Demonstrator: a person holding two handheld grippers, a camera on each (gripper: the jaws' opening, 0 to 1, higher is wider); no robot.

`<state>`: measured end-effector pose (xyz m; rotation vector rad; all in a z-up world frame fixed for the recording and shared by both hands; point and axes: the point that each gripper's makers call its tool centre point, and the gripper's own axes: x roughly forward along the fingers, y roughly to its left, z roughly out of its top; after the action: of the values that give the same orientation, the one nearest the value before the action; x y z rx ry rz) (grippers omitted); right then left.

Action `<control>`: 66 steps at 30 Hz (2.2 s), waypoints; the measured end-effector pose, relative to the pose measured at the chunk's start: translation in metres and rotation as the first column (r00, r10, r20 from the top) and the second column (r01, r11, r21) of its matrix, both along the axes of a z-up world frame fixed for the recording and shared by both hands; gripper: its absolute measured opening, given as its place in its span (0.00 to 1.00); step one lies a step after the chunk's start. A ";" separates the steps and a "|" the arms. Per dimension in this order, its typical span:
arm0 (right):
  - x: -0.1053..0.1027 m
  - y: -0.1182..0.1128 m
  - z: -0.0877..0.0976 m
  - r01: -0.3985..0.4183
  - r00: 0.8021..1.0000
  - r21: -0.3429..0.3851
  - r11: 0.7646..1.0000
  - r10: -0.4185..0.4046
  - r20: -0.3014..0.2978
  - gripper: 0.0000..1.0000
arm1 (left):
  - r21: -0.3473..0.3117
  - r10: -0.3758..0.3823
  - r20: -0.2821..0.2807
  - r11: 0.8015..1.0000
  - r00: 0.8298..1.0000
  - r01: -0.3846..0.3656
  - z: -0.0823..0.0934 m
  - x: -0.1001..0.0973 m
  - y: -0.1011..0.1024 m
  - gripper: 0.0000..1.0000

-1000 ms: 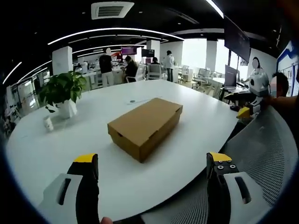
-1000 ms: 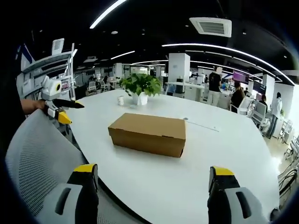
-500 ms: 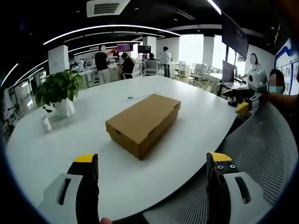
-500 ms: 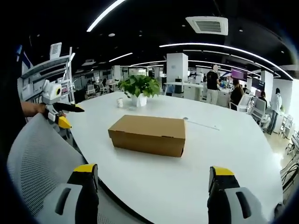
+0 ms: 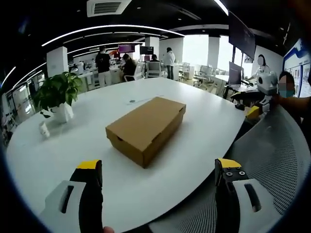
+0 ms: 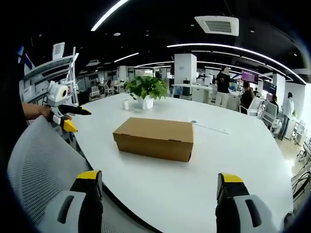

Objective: Operate the shoe box by opening the lid, removing the specified soft item, and placing it in the target area until the item is outside and the box remains undamaged.

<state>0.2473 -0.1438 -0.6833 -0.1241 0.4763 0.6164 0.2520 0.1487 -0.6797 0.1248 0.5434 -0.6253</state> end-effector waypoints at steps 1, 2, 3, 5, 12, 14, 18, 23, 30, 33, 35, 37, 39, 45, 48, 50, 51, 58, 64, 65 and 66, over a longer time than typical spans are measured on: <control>0.000 0.000 0.000 0.001 1.000 0.001 1.000 -0.001 0.000 0.99 | 0.000 0.000 0.002 1.000 1.000 0.000 0.000 0.000 0.000 1.00; 0.000 0.000 0.000 0.002 1.000 0.000 1.000 -0.002 0.001 0.99 | -0.002 0.002 0.009 1.000 1.000 -0.002 0.001 0.002 0.000 1.00; 0.000 -0.001 0.000 0.003 1.000 -0.006 1.000 -0.003 0.002 0.98 | -0.002 0.004 0.010 1.000 1.000 -0.004 0.001 0.002 0.001 1.00; 0.001 -0.002 0.001 0.006 1.000 -0.005 1.000 -0.006 0.004 0.98 | -0.012 0.011 0.005 1.000 1.000 -0.011 0.000 0.004 0.002 1.00; 0.001 -0.003 0.000 0.000 1.000 -0.013 1.000 0.000 -0.007 0.98 | -0.025 0.003 -0.006 1.000 1.000 -0.003 -0.005 0.005 0.001 1.00; 0.002 -0.003 0.000 -0.002 1.000 -0.016 1.000 0.002 -0.008 0.98 | -0.021 0.005 -0.003 1.000 1.000 -0.006 -0.006 0.007 0.001 1.00; 0.002 -0.002 0.000 -0.017 1.000 -0.029 0.999 0.017 -0.009 0.98 | -0.026 0.005 -0.003 1.000 1.000 -0.005 -0.009 0.009 0.001 1.00; 0.007 -0.002 0.001 -0.031 1.000 -0.039 0.999 0.030 -0.008 0.98 | -0.017 0.011 -0.003 1.000 1.000 -0.011 -0.014 0.011 0.004 1.00; 0.019 -0.003 0.003 -0.052 0.999 -0.046 0.998 0.052 -0.002 0.98 | -0.013 0.025 -0.006 1.000 1.000 -0.025 -0.020 0.016 0.010 1.00; 0.026 -0.004 0.004 -0.061 0.998 -0.053 0.997 0.061 0.003 0.98 | -0.013 0.021 -0.009 1.000 1.000 -0.021 -0.022 0.020 0.010 1.00; 0.030 -0.004 0.005 -0.066 0.998 -0.055 0.996 0.067 0.010 0.98 | -0.011 0.020 -0.007 1.000 1.000 -0.020 -0.023 0.024 0.009 1.00; 0.035 -0.004 0.004 -0.073 0.997 -0.060 0.996 0.074 0.010 0.98 | -0.010 0.017 -0.005 1.000 1.000 -0.018 -0.023 0.027 0.009 1.00; 0.036 -0.003 0.004 -0.080 0.997 -0.064 0.995 0.081 0.012 0.97 | -0.013 0.018 -0.003 1.000 1.000 -0.019 -0.023 0.030 0.008 1.00; 0.045 -0.001 0.002 -0.099 0.995 -0.070 0.993 0.100 0.014 0.97 | -0.014 0.018 0.000 1.000 1.000 -0.018 -0.026 0.037 0.005 1.00; 0.049 -0.001 0.002 -0.105 0.994 -0.075 0.992 0.107 0.017 0.96 | -0.006 0.015 0.001 1.000 1.000 -0.015 -0.030 0.040 0.004 1.00; 0.052 0.000 0.001 -0.111 0.994 -0.082 0.991 0.112 0.017 0.96 | -0.004 0.015 0.000 1.000 1.000 -0.015 -0.031 0.041 0.004 1.00; 0.053 -0.001 0.001 -0.112 0.993 -0.084 0.990 0.114 0.018 0.96 | -0.005 0.016 0.000 1.000 1.000 -0.016 -0.032 0.041 0.004 1.00; 0.065 -0.001 -0.001 -0.118 0.992 -0.094 0.989 0.120 0.022 0.95 | -0.009 0.023 -0.007 1.000 1.000 -0.023 -0.038 0.049 0.003 1.00; 0.075 0.001 -0.005 -0.128 0.991 -0.097 0.987 0.131 0.021 0.94 | -0.017 0.032 -0.013 0.999 0.999 -0.032 -0.042 0.054 0.001 1.00; 0.077 0.001 -0.007 -0.131 0.991 -0.098 0.987 0.133 0.020 0.94 | -0.020 0.035 -0.015 0.999 0.999 -0.035 -0.042 0.055 0.001 1.00; 0.078 0.001 -0.007 -0.132 0.991 -0.099 0.986 0.135 0.020 0.94 | -0.022 0.037 -0.016 0.999 0.999 -0.037 -0.043 0.055 0.001 1.00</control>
<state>0.3255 -0.1426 -0.6907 -0.2582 0.4746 0.7222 0.3073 0.1495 -0.7227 0.0888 0.5522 -0.5966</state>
